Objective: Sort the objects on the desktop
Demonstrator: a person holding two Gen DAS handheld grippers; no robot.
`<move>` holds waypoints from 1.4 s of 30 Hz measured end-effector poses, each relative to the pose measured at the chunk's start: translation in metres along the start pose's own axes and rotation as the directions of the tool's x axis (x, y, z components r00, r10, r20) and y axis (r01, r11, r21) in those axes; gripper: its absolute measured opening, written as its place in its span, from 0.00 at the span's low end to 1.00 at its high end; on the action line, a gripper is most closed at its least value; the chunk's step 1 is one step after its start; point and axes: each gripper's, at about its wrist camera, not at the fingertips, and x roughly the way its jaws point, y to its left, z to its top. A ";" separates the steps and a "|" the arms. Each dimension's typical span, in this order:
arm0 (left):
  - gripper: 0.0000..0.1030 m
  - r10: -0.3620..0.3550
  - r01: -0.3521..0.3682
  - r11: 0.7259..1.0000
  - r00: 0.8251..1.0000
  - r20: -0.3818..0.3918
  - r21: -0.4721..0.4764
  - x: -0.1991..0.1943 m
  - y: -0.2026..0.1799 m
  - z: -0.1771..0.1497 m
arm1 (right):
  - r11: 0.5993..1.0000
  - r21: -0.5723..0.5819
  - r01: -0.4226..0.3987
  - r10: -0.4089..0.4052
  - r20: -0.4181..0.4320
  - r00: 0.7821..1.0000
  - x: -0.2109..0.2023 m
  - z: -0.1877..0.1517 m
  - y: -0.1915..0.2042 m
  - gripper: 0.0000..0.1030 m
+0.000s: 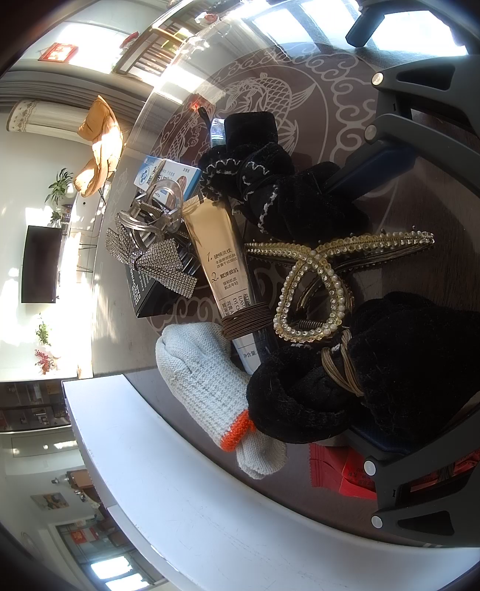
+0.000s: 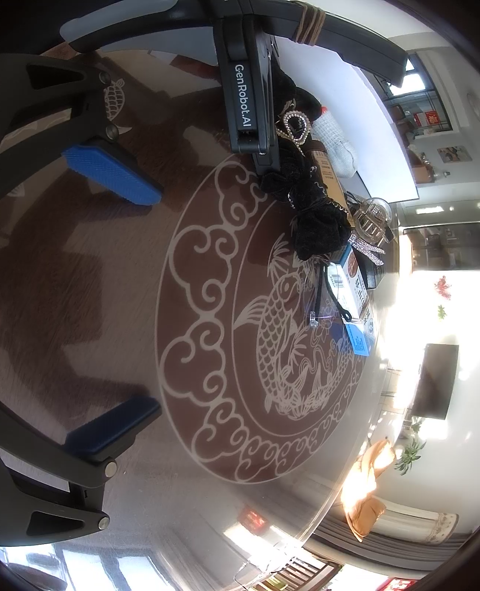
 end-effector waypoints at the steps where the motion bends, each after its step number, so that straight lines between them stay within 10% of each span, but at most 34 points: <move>1: 1.00 0.000 0.000 1.000 1.000 0.000 0.000 0.000 0.000 0.000 | 1.000 0.000 0.000 0.000 0.000 1.000 0.000 0.000 0.000 1.00; 29: 1.00 0.004 -0.003 0.999 1.000 -0.030 0.037 -0.005 -0.002 -0.003 | 1.000 -0.001 -0.001 0.001 0.000 1.000 -0.001 0.000 0.000 1.00; 37: 1.00 0.067 -0.071 0.997 0.935 0.349 0.001 -0.098 0.004 -0.026 | 1.000 -0.002 -0.002 0.002 0.000 1.000 -0.001 0.000 0.000 1.00; 42: 1.00 0.108 -0.080 0.987 0.972 0.209 -0.141 -0.084 0.049 -0.024 | 1.000 -0.002 -0.002 0.002 0.000 1.000 -0.001 0.000 0.000 1.00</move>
